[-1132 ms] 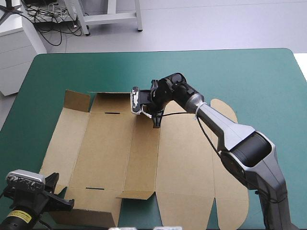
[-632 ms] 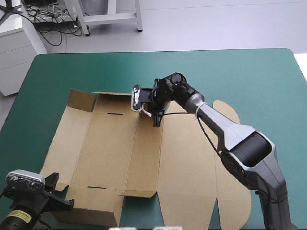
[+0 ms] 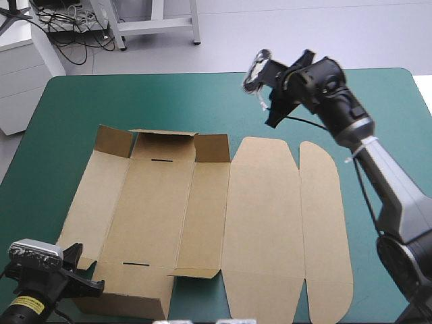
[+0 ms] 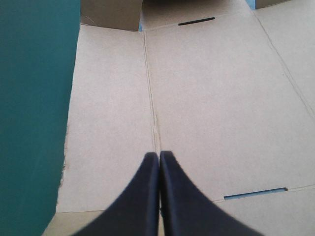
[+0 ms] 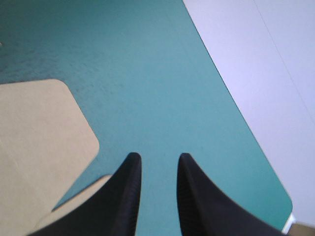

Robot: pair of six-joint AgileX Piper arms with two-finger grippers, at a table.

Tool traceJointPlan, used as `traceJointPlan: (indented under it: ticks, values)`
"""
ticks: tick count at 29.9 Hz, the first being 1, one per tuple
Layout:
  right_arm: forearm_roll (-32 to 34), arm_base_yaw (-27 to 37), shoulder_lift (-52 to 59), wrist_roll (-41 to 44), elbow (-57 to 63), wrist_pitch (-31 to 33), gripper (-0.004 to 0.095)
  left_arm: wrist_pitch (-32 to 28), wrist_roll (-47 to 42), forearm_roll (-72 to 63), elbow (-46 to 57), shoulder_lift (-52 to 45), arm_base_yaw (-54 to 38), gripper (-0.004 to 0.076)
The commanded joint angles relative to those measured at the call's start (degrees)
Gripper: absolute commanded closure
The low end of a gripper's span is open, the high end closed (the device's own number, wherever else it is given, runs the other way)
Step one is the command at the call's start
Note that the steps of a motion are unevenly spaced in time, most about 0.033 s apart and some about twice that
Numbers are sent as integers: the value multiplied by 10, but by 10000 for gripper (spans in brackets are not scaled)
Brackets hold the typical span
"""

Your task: Fold the box

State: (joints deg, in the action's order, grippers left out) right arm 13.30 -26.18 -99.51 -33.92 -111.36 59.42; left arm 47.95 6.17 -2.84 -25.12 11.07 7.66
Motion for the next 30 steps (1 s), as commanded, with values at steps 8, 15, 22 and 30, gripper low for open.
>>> traceJointPlan:
  ticks: [8,15,22,30]
  values:
    - [-93,185,125,226,18,124,875,-39,-4,0,-18,9,0,734]
    - [-150,267,236,210,195,124,927,-39,-4,0,-18,9,0,734]
    - [-185,287,367,241,414,112,927,-39,-4,0,-18,9,0,734]
    - [-235,287,492,239,589,81,927,-39,-4,0,-18,9,0,734]
